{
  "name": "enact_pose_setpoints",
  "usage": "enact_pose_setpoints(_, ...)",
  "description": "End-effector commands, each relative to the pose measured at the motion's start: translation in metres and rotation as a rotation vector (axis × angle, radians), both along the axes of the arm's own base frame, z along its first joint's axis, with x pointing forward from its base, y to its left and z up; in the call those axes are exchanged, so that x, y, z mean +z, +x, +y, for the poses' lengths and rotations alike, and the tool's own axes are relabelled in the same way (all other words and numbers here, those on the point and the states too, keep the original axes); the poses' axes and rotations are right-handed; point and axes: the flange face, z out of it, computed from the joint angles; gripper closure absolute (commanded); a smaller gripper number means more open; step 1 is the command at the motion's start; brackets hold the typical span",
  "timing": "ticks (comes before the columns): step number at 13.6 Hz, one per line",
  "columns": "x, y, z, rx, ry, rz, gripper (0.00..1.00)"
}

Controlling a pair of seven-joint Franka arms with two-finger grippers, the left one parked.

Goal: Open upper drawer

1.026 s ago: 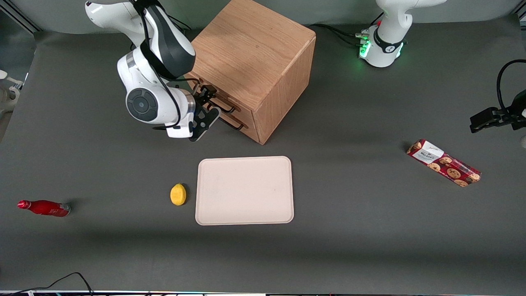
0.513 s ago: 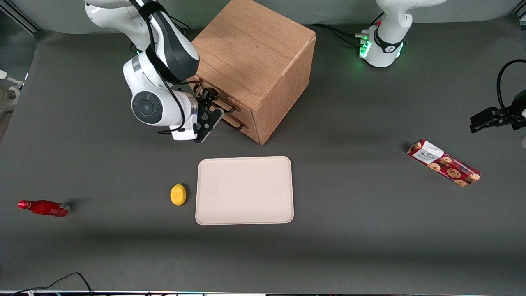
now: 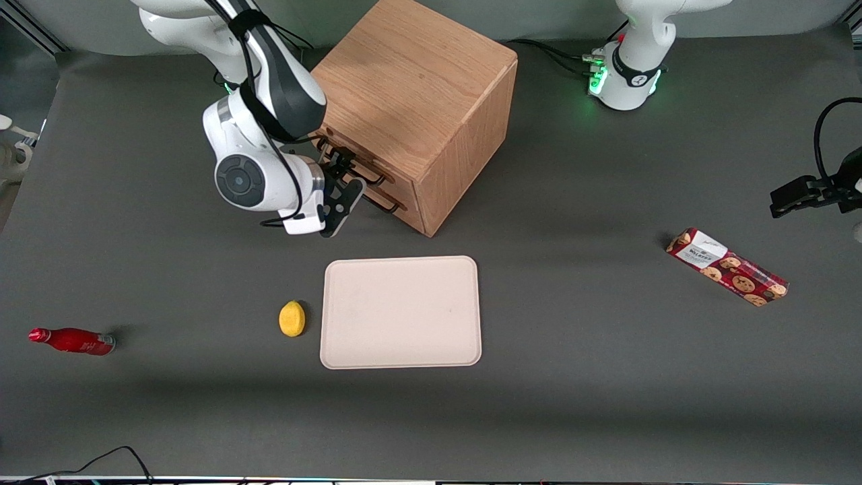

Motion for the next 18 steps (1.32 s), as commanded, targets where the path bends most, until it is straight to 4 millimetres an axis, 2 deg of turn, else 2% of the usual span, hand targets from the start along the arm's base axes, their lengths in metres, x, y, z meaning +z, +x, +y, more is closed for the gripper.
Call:
enact_pose_setpoints(1,-0.011,0.012,-0.011,0.006,0.034,0.000,0.00)
enact_pose_setpoints(9,-0.018,0.048,-0.031,-0.006,0.068,-0.027,0.00)
enact_pose_setpoints(13,-0.030,0.064,-0.045,-0.003,0.085,-0.020,0.00)
enact_pose_setpoints(18,-0.030,0.083,-0.065,0.002,0.103,-0.045,0.00)
